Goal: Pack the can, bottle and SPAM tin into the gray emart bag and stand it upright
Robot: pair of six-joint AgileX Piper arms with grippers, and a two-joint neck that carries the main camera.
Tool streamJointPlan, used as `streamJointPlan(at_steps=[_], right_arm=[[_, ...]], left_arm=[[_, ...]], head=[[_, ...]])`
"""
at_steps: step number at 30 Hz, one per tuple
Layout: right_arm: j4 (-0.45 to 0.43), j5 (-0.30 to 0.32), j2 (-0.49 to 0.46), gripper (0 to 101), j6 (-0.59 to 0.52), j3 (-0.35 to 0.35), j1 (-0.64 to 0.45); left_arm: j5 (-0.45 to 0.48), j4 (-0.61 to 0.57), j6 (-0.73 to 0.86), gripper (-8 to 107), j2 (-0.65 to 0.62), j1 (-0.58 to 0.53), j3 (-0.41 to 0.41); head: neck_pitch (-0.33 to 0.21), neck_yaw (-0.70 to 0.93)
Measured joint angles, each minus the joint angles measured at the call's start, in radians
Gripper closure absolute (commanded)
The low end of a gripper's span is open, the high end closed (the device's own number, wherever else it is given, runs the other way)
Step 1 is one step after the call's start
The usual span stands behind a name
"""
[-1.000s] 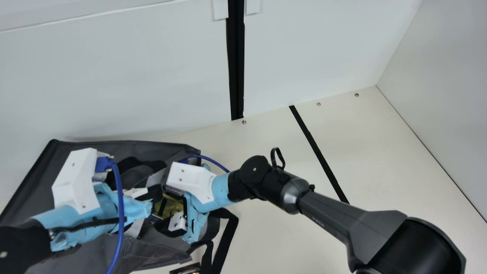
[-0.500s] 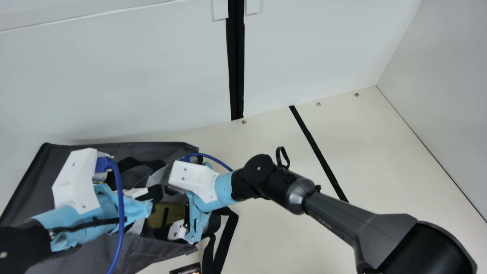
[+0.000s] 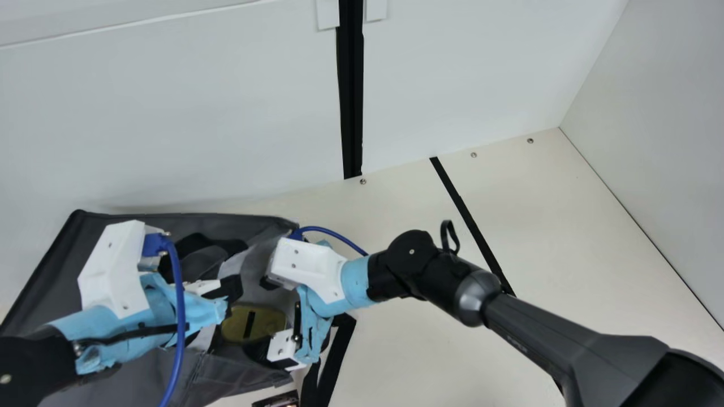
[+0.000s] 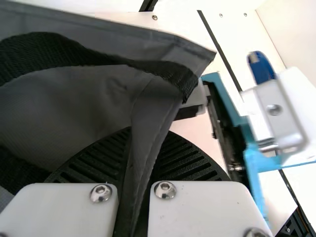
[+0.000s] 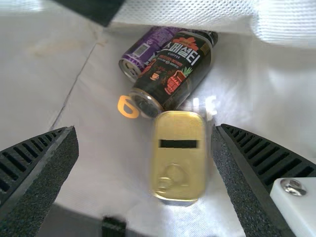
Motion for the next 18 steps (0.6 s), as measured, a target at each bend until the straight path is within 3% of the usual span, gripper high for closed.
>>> streamJointPlan(at_steps=[18], right_arm=[[-0.052,0.082,-0.185,6,-0.001,0.144,-0.136]], left_arm=[[0.0,0.0,0.0,107,0.0,0.0,0.0]], head=[[0.0,-0.002]])
